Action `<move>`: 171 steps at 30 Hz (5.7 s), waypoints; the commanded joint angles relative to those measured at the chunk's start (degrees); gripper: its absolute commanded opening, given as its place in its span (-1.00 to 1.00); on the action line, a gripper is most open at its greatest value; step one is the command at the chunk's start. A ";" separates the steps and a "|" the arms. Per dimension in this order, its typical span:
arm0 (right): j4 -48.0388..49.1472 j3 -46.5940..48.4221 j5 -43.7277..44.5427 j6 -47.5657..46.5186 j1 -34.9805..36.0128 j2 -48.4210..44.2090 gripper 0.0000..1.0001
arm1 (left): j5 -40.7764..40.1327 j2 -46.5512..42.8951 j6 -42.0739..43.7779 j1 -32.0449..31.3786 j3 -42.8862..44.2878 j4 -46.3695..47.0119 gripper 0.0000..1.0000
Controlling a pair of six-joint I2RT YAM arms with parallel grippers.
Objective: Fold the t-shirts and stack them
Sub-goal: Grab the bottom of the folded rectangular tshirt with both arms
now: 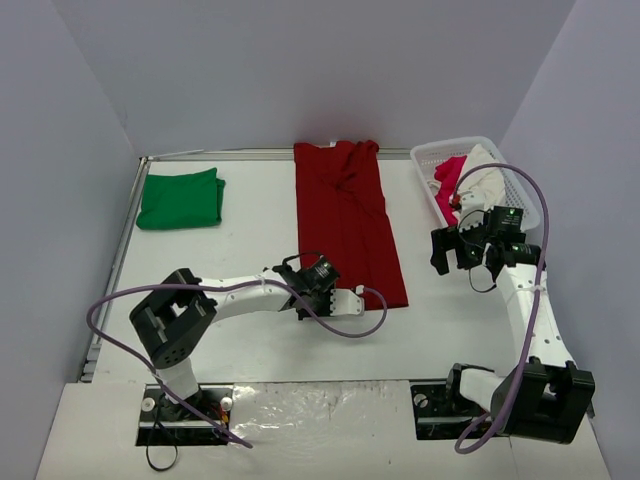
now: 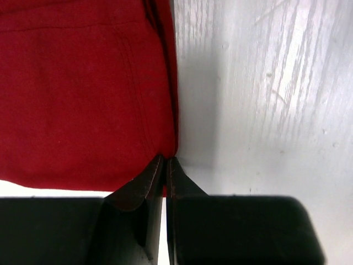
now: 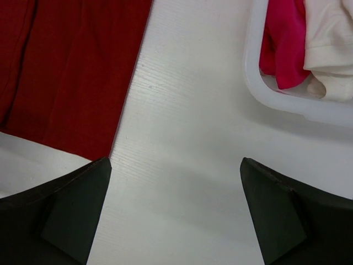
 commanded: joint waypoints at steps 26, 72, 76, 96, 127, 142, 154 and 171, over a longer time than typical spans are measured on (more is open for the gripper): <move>-15.25 -0.45 -7.28 -34.06 24.88 -0.81 0.93 | 26.44 -3.25 -3.34 13.19 5.98 -15.78 -0.95; -5.57 -5.74 5.57 -29.49 37.20 16.51 -0.41 | 36.47 -2.36 -2.99 21.98 7.20 -19.82 -0.95; -10.57 -3.11 4.69 -28.61 37.12 12.56 -0.73 | 35.15 -3.15 0.16 22.42 9.05 -24.21 -0.95; -16.22 1.04 -3.05 -28.34 36.85 10.09 0.05 | 33.22 -9.05 2.03 21.81 4.40 -28.27 -0.95; -4.88 -4.15 -1.73 -28.52 45.29 27.05 0.10 | 33.74 -3.24 -0.88 22.07 3.69 -23.25 -0.95; -5.41 -6.78 3.36 -25.53 46.61 23.81 -0.90 | 34.53 -3.77 -0.97 22.77 4.13 -23.78 -0.95; -15.94 -1.96 0.12 -25.09 43.01 14.76 -1.00 | 33.48 -7.28 1.31 22.86 5.71 -29.57 -0.95; -32.21 10.87 -2.52 -27.90 39.84 11.41 -1.00 | 37.61 -12.03 13.53 19.35 14.94 -54.19 -0.95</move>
